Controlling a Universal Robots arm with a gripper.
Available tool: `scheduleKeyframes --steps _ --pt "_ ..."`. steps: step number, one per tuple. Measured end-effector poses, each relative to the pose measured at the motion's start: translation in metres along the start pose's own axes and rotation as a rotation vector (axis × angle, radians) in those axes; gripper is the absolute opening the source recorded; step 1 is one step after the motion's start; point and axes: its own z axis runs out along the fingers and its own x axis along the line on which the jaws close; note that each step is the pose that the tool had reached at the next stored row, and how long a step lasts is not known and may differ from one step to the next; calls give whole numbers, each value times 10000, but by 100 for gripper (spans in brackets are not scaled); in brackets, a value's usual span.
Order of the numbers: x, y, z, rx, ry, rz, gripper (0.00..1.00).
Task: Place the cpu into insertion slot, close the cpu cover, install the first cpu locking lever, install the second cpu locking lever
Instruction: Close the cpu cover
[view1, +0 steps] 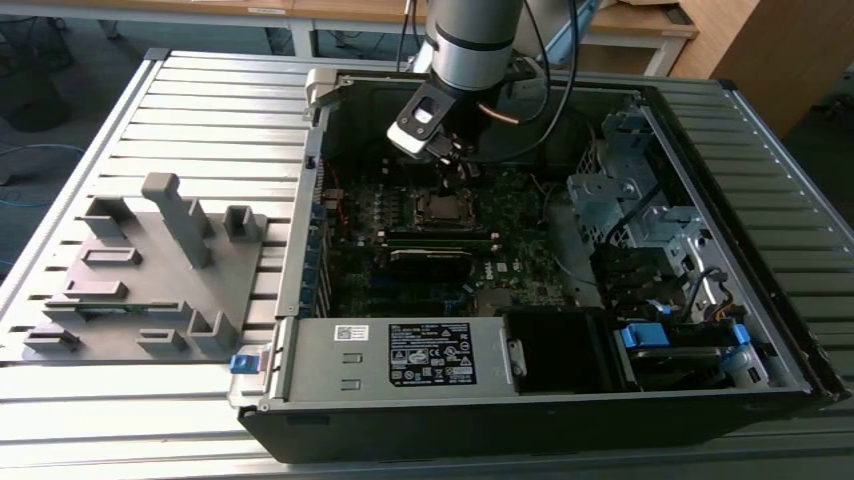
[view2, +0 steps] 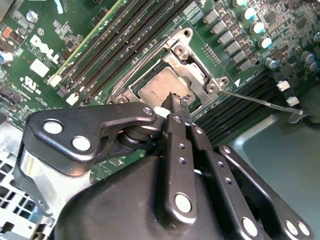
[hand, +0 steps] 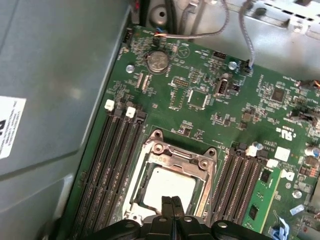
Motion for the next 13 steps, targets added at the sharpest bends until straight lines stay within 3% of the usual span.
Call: scheduleKeyframes --steps 13 --pt "0 0 3 6 43 -1849 10"
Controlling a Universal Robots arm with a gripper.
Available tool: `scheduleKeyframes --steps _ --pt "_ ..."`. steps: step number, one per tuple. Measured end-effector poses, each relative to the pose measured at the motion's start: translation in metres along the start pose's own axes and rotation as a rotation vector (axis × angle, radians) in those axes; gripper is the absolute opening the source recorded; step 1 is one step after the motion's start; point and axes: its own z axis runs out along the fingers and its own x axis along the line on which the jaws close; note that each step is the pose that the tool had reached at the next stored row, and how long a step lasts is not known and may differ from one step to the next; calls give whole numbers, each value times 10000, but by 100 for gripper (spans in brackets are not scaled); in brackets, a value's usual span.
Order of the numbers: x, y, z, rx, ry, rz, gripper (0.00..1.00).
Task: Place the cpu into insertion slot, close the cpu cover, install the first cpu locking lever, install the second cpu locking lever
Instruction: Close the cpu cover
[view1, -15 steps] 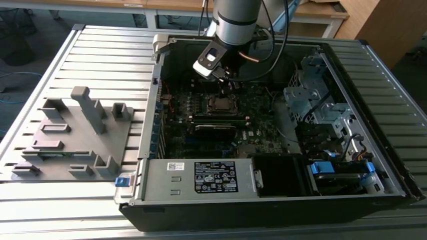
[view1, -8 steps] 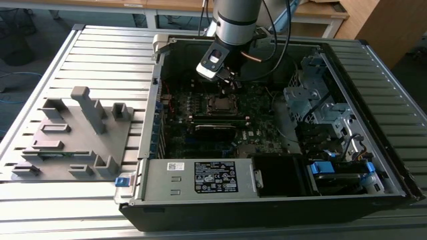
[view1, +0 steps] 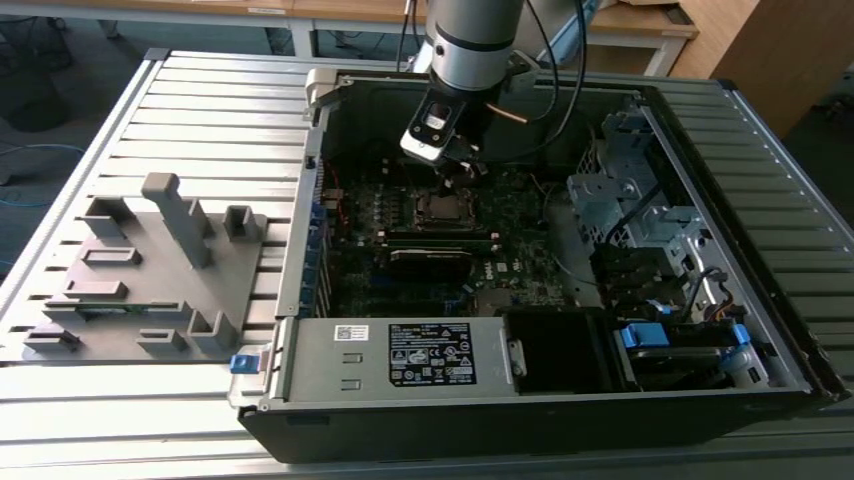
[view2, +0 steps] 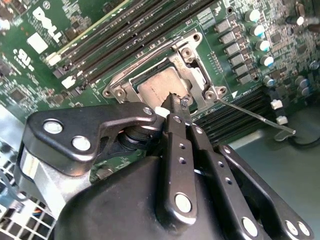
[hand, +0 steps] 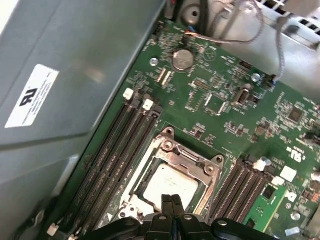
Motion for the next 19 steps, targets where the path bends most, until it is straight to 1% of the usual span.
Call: scheduleKeyframes --steps 3,10,12,19 --pt "0 0 0 0 8 -303 10" --pt "0 0 0 1 8 -323 10" --pt "0 0 0 -6 23 -400 10" --pt "0 0 1 2 35 -1201 10"
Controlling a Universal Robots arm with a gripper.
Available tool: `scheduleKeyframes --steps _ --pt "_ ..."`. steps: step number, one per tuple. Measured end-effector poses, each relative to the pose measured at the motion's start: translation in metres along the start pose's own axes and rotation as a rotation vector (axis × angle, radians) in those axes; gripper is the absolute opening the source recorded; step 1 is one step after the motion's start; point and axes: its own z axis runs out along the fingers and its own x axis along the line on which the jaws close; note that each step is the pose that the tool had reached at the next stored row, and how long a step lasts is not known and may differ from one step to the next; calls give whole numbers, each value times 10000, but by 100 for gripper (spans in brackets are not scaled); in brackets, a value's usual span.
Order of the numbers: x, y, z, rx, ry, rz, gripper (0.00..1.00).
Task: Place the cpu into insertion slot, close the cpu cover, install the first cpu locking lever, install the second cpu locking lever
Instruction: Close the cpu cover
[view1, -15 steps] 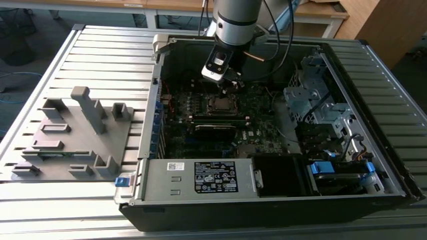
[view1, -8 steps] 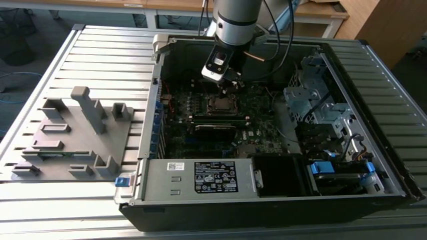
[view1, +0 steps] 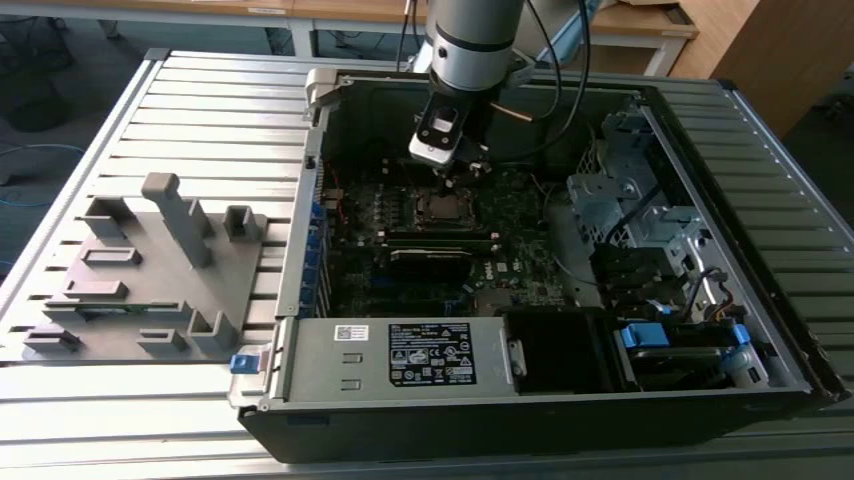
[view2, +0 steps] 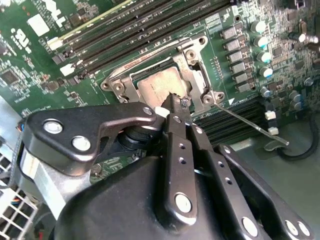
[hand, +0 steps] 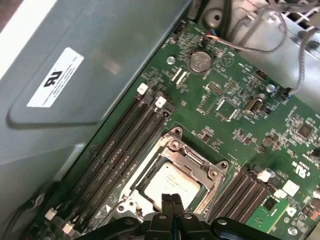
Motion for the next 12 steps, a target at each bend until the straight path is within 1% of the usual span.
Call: scheduleKeyframes --steps 12 --pt "0 0 0 0 0 -52 10"
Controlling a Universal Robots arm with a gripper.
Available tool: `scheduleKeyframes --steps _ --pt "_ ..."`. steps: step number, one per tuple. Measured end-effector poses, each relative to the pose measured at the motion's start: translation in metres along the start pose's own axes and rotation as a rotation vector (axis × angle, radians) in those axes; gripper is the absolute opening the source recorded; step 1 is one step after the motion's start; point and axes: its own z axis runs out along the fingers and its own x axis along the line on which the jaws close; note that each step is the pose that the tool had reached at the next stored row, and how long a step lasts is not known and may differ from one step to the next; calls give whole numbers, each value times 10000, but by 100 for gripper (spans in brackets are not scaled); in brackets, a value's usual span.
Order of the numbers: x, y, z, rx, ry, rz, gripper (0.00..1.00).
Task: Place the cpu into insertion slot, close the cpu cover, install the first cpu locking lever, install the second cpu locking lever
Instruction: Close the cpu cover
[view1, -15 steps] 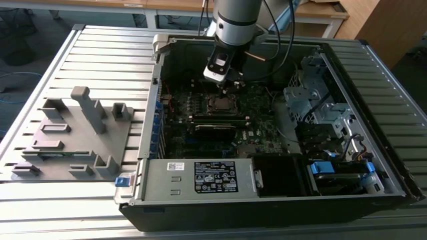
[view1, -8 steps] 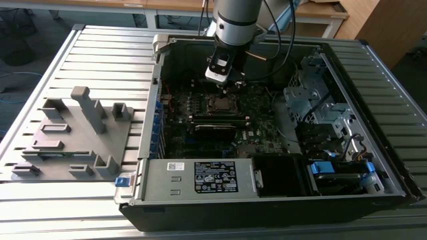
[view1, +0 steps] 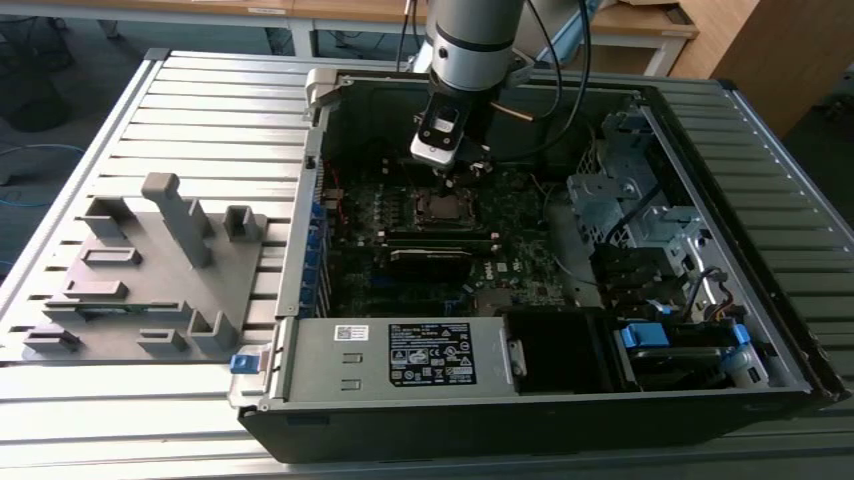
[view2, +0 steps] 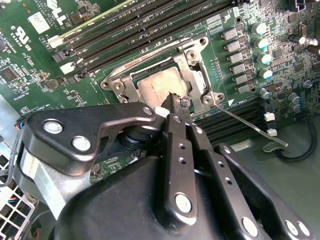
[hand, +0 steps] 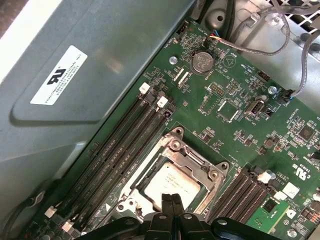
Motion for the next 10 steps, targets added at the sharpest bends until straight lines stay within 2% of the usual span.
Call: scheduleKeyframes --steps 4,10 --pt "0 0 0 2 -1 -71 10" --pt "0 0 1 16 -2 -650 10"
